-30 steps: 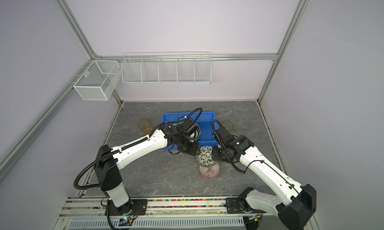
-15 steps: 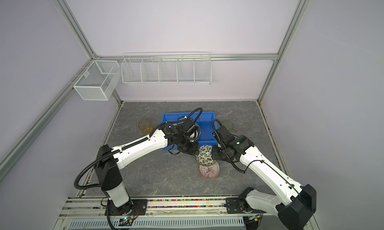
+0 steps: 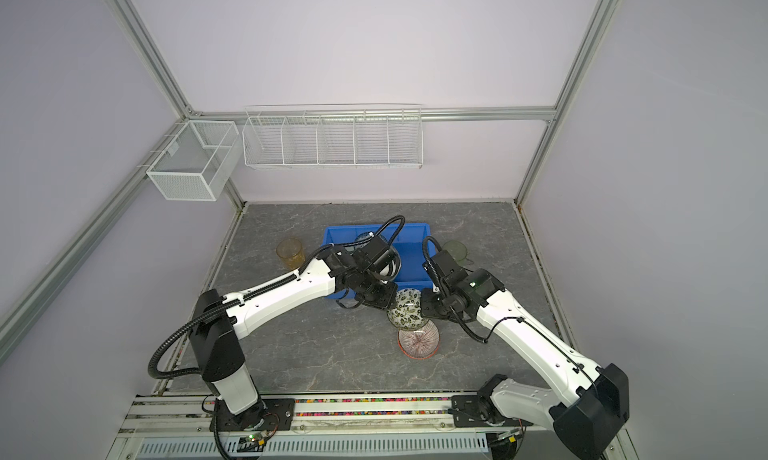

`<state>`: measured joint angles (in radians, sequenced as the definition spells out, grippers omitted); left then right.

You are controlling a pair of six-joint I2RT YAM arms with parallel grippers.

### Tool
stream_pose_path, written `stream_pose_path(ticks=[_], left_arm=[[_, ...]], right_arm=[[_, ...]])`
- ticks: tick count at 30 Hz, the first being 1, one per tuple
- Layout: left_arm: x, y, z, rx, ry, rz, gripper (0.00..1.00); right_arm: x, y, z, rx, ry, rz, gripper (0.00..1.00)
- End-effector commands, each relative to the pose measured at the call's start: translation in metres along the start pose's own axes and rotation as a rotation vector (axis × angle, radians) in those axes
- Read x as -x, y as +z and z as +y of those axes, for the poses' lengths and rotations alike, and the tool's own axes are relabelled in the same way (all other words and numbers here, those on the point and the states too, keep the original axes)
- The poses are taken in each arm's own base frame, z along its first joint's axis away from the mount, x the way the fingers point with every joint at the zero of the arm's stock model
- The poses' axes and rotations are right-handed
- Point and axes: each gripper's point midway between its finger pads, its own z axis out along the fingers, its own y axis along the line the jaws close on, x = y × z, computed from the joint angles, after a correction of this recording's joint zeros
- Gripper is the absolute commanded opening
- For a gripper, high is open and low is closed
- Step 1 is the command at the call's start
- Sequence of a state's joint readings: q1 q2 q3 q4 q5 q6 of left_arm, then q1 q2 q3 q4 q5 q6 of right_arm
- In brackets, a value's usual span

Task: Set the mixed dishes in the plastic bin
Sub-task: 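Lift the leaf-print bowl off the red-striped bowl with left gripper while right releases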

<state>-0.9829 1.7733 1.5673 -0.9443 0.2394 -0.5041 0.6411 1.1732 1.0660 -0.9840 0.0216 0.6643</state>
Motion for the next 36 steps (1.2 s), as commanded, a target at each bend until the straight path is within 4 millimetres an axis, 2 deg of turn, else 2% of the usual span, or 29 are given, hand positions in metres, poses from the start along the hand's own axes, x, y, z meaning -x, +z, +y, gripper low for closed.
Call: stream_pose_path(ticks=[1,7,14,18,24,29,32,34,35,36], left_arm=[[-0.001,0.004,-0.003,-0.004,0.006,0.013,0.13],[0.0,0.003,-0.002,0.0,0.007,0.01,0.0],[0.001,0.001,-0.002,0.007,0.014,0.006,0.0],[0.004,-0.001,-0.001,0.016,0.019,0.0,0.0],[0.009,-0.006,0.0,0.04,0.034,-0.008,0.0],[0.022,-0.014,0.006,0.07,0.038,-0.028,0.0],[0.035,-0.023,0.014,0.08,0.022,-0.053,0.0],[0.047,-0.03,0.021,0.087,0.003,-0.072,0.0],[0.052,-0.033,0.025,0.093,-0.003,-0.082,0.0],[0.057,-0.036,0.03,0.104,-0.01,-0.09,0.0]], right_arm=[[0.013,-0.006,0.015,0.064,0.001,-0.045,0.07],[0.014,-0.007,0.016,0.071,-0.001,-0.053,0.09],[0.016,-0.012,0.019,0.095,-0.005,-0.074,0.18],[0.016,-0.016,0.018,0.1,-0.004,-0.088,0.29],[0.014,-0.027,0.013,0.099,-0.003,-0.118,0.39],[0.005,-0.037,0.001,0.079,0.004,-0.131,0.57],[0.001,-0.041,-0.004,0.081,0.02,-0.146,0.84],[-0.003,-0.041,-0.008,0.08,0.03,-0.151,0.97],[-0.005,-0.041,-0.01,0.081,0.035,-0.151,1.0],[-0.007,-0.041,-0.011,0.079,0.041,-0.151,0.96]])
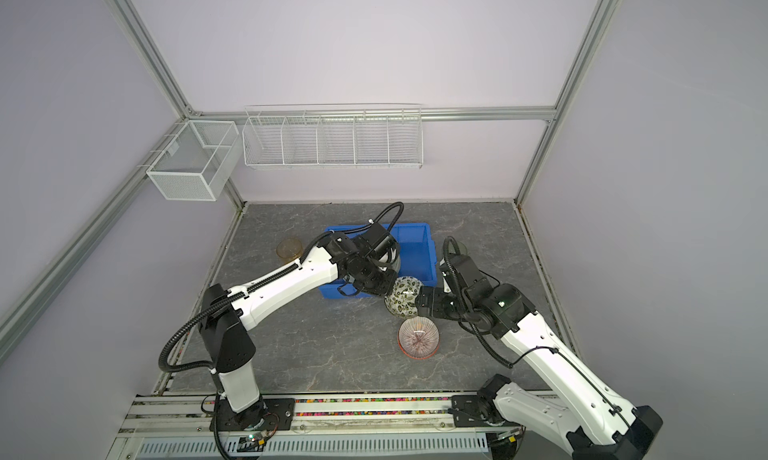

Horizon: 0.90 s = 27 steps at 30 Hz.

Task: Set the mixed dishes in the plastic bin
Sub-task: 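Lift the leaf-print bowl off the red-striped bowl with left gripper while right releases, then lower the leaf-print bowl onto the blue-floral bowl in the bin with left gripper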

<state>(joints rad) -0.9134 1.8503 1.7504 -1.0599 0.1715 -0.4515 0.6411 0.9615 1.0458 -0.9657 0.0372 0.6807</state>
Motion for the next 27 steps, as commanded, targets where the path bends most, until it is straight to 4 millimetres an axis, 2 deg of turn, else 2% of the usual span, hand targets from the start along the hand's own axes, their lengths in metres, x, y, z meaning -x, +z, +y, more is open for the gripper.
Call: stream_pose_path(ticks=[1,9,16,22,27], left_arm=[[0.024,-0.017,0.015,0.032,-0.007,-0.052,0.0],[0.068,-0.029,0.064,0.138,-0.071,-0.112,0.0],[0.104,-0.032,0.106,0.208,-0.129,-0.128,0.0],[0.124,-0.03,0.137,0.253,-0.184,-0.133,0.0],[0.129,-0.024,0.154,0.275,-0.209,-0.122,0.0]], right_arm=[[-0.013,0.003,-0.015,-0.043,0.033,0.022,0.89],[-0.027,-0.004,-0.034,-0.083,0.06,0.018,0.88],[-0.038,-0.01,-0.052,-0.116,0.092,-0.01,0.88],[-0.045,-0.014,-0.064,-0.147,0.108,-0.023,0.88],[-0.048,-0.02,-0.072,-0.175,0.109,-0.035,0.88]])
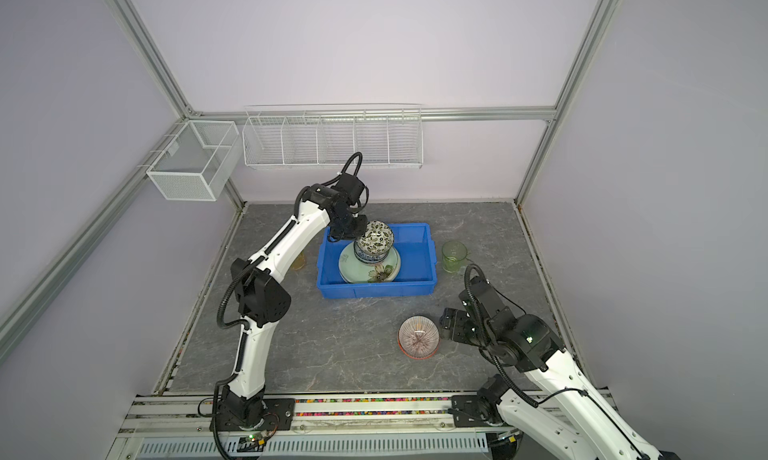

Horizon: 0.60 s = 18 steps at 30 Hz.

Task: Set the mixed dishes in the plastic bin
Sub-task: 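Lower the leaf-print bowl onto the blue-floral bowl in the bin with left gripper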

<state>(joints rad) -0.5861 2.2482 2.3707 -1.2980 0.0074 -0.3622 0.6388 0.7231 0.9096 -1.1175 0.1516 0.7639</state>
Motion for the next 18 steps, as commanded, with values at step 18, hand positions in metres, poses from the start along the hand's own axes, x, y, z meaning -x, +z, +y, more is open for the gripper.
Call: stream_pose_path(ticks=[18], left_arm=[[-0.002,0.021,0.013,0.03,-0.008,0.052,0.0]], right_arm=[[-0.002,0.009,-0.012,-0.062,0.015,0.011,0.88]])
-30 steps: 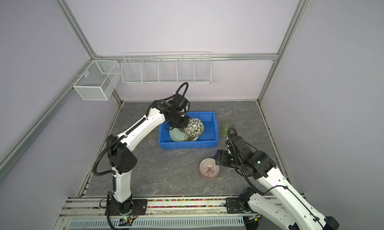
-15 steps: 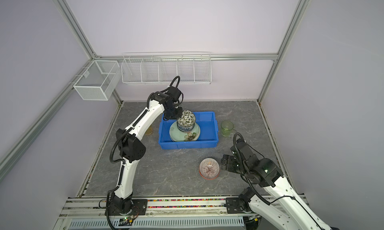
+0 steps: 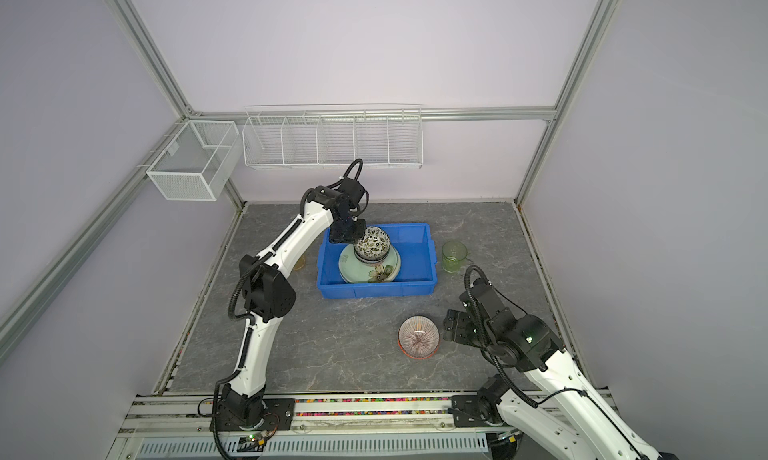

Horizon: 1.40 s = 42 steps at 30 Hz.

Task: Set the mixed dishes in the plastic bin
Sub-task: 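Lower the leaf-print bowl onto the blue-floral bowl in the bin with left gripper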

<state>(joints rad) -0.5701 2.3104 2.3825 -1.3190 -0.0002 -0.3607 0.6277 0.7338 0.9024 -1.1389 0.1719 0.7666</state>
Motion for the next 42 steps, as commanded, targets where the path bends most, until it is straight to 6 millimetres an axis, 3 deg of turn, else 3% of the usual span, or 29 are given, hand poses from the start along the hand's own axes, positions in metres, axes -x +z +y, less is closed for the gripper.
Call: stream_pose_path(ticks=[1,27,31,42], left_arm=[[0.003,-0.004,0.0,-0.011,0.005,-0.006,0.0],[-0.002,0.006,-0.003,-0.035,0.001,0.019,0.14],[0.0,0.001,-0.005,-0.046,0.0,0.007,0.2],[0.003,-0.019,-0.012,-0.091,-0.003,-0.023,0.5]], right_arm=[[0.0,0.006,-0.002,-0.013,0.007,0.001,0.88],[-0.002,0.006,-0.002,-0.011,0.017,0.013,0.88],[0.0,0.005,-0.001,-0.008,0.014,0.011,0.88],[0.001,0.013,0.006,-0.011,-0.004,0.044,0.88]])
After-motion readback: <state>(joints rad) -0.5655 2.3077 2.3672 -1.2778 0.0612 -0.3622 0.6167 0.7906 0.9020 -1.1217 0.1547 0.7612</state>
